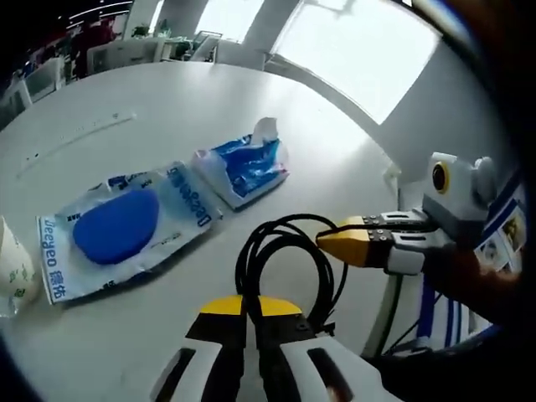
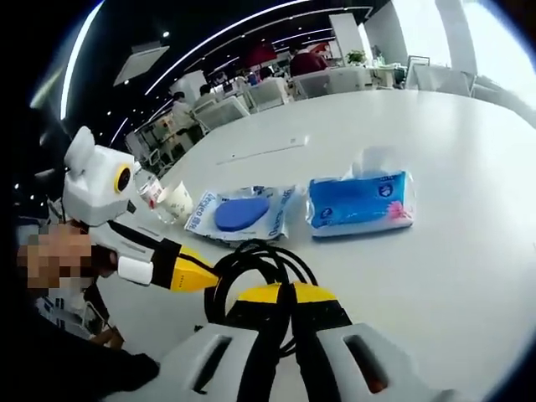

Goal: Arrange the tabletop items into an orderly group along one side of the table until the central work area is clear of visible clutter.

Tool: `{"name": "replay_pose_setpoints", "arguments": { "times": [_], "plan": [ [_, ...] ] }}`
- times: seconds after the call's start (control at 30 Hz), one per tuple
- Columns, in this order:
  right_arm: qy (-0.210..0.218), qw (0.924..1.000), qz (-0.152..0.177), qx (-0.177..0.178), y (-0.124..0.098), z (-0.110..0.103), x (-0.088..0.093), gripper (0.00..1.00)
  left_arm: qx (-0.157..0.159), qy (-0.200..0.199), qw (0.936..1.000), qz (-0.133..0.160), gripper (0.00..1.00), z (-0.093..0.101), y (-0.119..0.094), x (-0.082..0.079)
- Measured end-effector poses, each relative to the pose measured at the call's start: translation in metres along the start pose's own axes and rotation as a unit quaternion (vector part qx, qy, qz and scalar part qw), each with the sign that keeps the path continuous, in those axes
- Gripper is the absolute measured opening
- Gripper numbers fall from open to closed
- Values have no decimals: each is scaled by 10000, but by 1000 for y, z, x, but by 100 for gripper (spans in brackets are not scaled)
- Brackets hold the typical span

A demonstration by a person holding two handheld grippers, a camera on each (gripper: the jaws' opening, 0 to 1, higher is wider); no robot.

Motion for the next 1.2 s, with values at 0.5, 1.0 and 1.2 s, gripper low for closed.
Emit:
{"name": "replay_pose_setpoints", "arguments": {
  "times": [0.5, 1.0, 1.2],
  "plan": [
    [-48, 9997, -222, 93, 15, 17, 11, 0, -54, -172, 9996, -227, 1, -5, 22, 1],
    [-53, 9992, -289, 266, 28, 28, 19, 0, -172, -125, 9995, -254, 2, -14, 40, 4],
    [-230, 9988, -310, 287, 30, 24, 21, 0, -106, 290, 9991, -282, 4, -16, 43, 9]
  ]
}}
Point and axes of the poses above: the point that each gripper's makers call its tool centre point, and the gripper's own axes: y roughly forward along the fingers, z roughly to its right, x roughly out of its underside, the point moved 5 cm from there along -y, roughly backward along the fingers, and after that the axes turned 14 degrees about z, right-handed, at the moved point
